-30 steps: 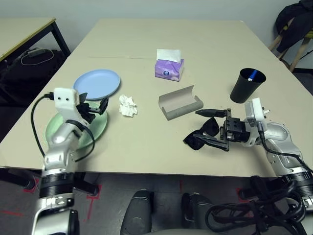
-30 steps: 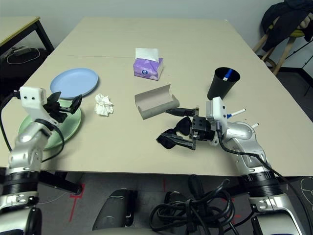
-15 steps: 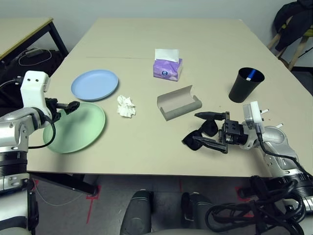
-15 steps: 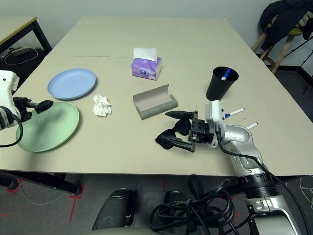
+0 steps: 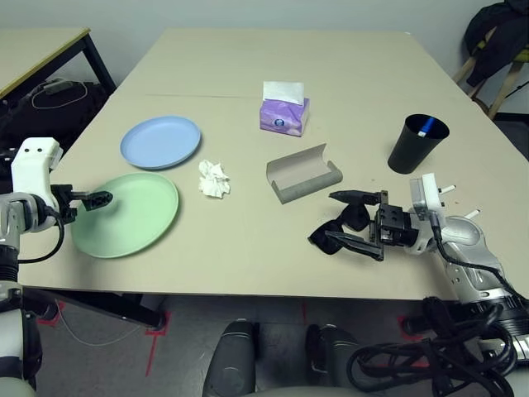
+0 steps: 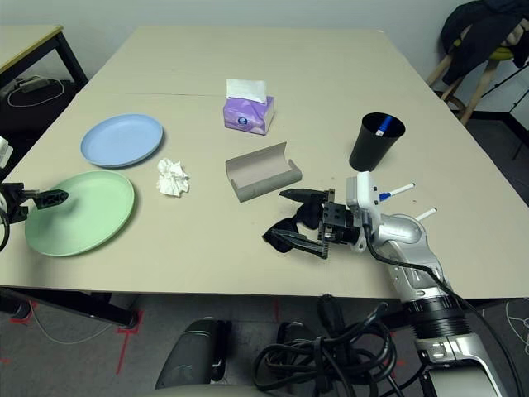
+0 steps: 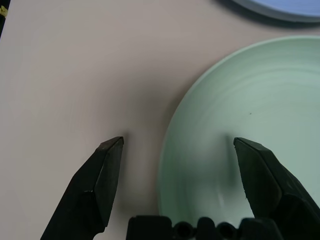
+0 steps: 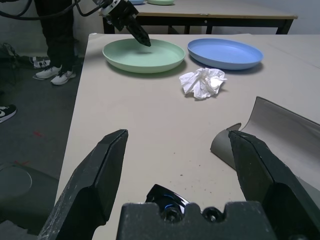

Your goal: Organize and tidy the items on the table.

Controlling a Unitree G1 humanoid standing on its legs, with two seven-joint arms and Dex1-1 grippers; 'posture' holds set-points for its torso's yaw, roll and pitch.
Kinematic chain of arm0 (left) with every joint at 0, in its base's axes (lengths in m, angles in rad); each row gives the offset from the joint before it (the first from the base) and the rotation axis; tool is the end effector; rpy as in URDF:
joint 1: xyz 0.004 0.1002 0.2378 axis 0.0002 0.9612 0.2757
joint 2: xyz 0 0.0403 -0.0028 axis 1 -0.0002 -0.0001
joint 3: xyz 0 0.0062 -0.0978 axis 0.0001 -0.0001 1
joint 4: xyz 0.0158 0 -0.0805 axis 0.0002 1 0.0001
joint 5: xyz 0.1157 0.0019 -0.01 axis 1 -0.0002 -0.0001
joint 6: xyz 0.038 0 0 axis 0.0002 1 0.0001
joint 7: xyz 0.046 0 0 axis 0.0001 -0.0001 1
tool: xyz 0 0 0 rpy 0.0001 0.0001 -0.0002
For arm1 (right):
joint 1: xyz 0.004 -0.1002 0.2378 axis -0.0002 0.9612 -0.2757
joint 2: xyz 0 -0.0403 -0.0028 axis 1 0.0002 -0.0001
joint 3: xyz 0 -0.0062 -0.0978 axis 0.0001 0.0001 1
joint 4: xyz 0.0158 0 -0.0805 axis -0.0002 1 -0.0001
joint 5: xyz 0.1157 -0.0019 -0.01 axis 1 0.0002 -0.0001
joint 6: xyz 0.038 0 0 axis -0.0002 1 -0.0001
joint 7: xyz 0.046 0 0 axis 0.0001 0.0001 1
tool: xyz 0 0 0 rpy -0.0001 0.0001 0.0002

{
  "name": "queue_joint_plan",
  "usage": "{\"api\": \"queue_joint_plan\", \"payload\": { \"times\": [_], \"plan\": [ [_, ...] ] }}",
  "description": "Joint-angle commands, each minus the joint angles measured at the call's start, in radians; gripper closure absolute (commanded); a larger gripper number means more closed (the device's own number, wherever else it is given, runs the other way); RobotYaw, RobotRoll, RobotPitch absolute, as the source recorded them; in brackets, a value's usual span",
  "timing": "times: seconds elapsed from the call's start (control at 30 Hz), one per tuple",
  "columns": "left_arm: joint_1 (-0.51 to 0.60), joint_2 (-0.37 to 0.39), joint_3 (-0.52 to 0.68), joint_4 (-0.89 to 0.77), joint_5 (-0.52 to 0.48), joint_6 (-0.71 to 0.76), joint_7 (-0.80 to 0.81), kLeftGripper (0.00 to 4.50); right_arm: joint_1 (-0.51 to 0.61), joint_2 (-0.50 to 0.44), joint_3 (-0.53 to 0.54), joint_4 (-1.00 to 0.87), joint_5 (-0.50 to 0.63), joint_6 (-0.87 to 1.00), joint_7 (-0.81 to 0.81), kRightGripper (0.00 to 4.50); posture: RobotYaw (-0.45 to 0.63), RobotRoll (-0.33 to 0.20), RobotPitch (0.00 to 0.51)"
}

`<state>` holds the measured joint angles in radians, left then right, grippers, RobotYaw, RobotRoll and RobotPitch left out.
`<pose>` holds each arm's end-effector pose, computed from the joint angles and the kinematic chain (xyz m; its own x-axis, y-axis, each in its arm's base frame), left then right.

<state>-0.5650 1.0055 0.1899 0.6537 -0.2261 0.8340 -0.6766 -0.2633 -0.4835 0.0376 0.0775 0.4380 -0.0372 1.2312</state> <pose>0.2459 0.3987 0.1883 0.7591 0.0947 -0.6440 -0.0677 0.9955 0.0665 0.2659 -0.2178 0.1169 0.2675 0.9634 0.0157 -0.9413 0.2648 -0.2092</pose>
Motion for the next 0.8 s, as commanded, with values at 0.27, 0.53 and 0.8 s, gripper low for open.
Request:
{"api": "queue_joint_plan", "payload": {
  "times": [0.27,0.53,0.8],
  "plan": [
    [0.100,0.046,0.028,0.002,0.002,0.072,-0.029,2.18,0.001,0.009,0.014,-0.054,0.002,0.036,-0.024,0.00,0.14,0.000,0.093],
    [0.158,0.080,0.060,-0.004,-0.009,0.086,-0.064,4.47,0.004,0.007,0.014,-0.057,0.001,0.036,-0.027,0.00,0.15,0.000,0.092],
    [0.160,0.082,0.075,-0.070,-0.044,0.165,-0.094,4.47,-0.005,0.009,0.015,-0.044,-0.005,0.030,-0.028,0.00,0.15,0.000,0.091]
  ]
}}
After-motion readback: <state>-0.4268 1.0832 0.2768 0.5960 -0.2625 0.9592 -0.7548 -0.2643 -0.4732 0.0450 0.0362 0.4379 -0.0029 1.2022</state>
